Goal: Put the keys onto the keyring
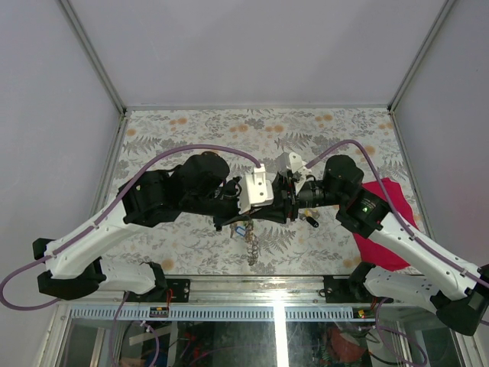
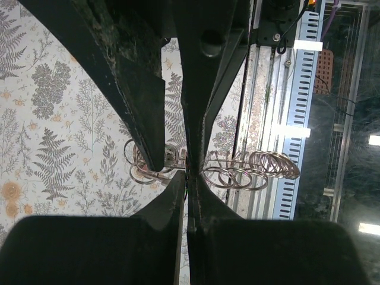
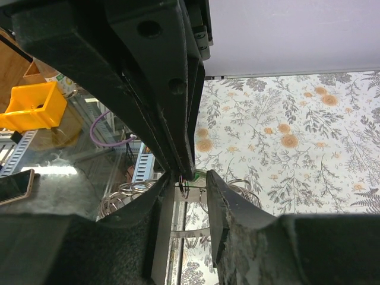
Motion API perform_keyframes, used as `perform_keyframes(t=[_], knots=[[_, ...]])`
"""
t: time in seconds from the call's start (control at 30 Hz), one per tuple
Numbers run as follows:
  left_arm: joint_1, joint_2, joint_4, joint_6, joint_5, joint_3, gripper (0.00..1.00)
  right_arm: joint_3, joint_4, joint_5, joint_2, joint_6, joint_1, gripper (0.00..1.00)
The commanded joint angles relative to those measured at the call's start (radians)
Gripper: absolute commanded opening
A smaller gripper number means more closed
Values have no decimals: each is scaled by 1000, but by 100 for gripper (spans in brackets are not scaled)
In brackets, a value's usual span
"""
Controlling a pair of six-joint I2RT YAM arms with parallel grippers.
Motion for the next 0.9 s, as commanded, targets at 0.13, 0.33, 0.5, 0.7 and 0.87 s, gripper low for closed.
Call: perform_keyframes(t=[0.13, 0.33, 0.5, 0.7, 0.87], knots=[[-7, -23, 59, 16, -15, 38, 0, 8, 32, -8, 11, -16, 14, 28], [-8, -26, 61, 17, -16, 38, 0, 7, 28, -8, 13, -19, 16, 18], [-9, -36, 68, 17, -28, 35, 0, 2, 22, -8, 14, -24, 17, 5], [-9, -65, 102, 10, -30, 15, 0, -11, 44, 20, -11, -17, 17, 0], [-9, -110, 176, 4, -14, -34, 3, -39, 170, 31, -42, 68, 18, 0]])
